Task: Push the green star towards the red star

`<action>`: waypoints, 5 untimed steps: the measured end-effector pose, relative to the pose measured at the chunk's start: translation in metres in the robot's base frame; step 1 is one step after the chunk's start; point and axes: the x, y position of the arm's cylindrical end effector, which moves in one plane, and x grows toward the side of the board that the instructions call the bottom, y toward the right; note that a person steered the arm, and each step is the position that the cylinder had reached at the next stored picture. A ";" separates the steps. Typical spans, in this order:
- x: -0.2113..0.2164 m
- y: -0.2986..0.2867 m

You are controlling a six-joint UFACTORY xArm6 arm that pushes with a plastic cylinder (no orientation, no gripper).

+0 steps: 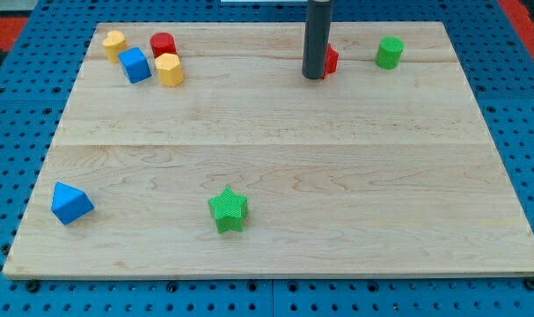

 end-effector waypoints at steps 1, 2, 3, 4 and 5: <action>-0.009 -0.033; -0.024 0.034; -0.031 0.071; -0.020 0.044; 0.072 0.058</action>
